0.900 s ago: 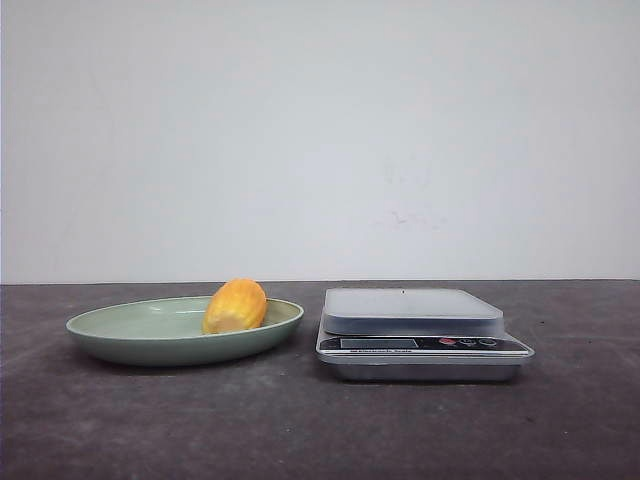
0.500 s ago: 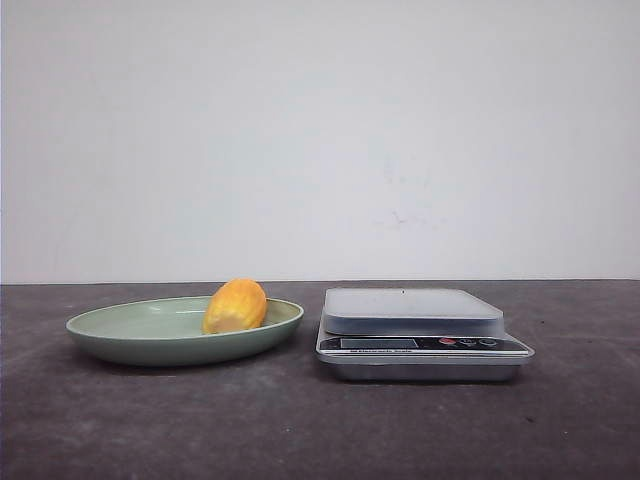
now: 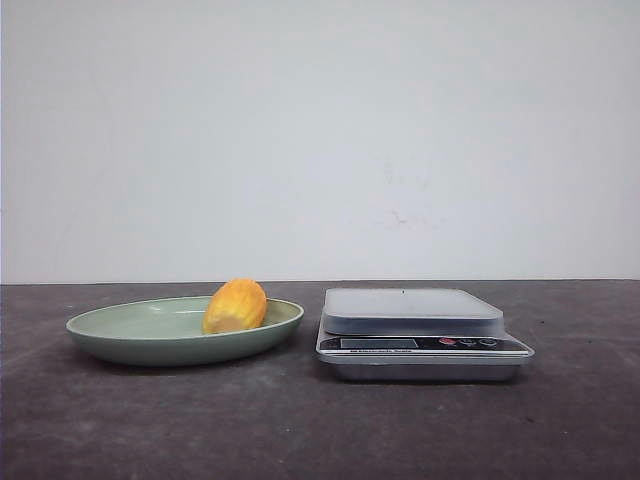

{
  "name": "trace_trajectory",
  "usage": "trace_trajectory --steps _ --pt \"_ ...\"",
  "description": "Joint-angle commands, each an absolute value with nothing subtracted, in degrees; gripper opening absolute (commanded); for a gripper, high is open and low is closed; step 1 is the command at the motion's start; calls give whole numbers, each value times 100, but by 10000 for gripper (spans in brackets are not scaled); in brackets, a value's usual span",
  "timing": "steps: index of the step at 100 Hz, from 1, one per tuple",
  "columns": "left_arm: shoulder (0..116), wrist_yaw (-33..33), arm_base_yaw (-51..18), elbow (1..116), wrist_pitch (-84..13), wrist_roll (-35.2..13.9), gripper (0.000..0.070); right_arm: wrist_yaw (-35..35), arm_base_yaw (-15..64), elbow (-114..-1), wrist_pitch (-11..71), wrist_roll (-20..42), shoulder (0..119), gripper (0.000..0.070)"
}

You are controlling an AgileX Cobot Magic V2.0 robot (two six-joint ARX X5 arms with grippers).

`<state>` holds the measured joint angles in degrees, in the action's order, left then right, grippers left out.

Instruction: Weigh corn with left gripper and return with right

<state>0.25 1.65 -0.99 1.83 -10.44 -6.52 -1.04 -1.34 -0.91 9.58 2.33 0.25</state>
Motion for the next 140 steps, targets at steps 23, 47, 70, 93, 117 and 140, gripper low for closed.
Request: trace_trajectory --steps 23,47,70,93,117,140 --pt "19 174 -93 82 -1072 -556 12 -113 -128 -62 972 432 23 12" --pt "19 174 -93 82 -1072 -561 12 -40 -126 -62 1007 451 23 12" --pt "19 196 -97 86 -1072 -714 12 19 -126 -62 1013 552 23 12" --pt "27 193 -97 91 -384 -1551 10 -148 -126 -93 915 1009 27 6" --pt "574 200 -104 1288 -607 -2447 12 8 -49 -1490 1109 1942 517 3" --pt "2248 576 -104 3531 -1354 -2161 20 642 -49 -3815 1942 1828 2255 3"
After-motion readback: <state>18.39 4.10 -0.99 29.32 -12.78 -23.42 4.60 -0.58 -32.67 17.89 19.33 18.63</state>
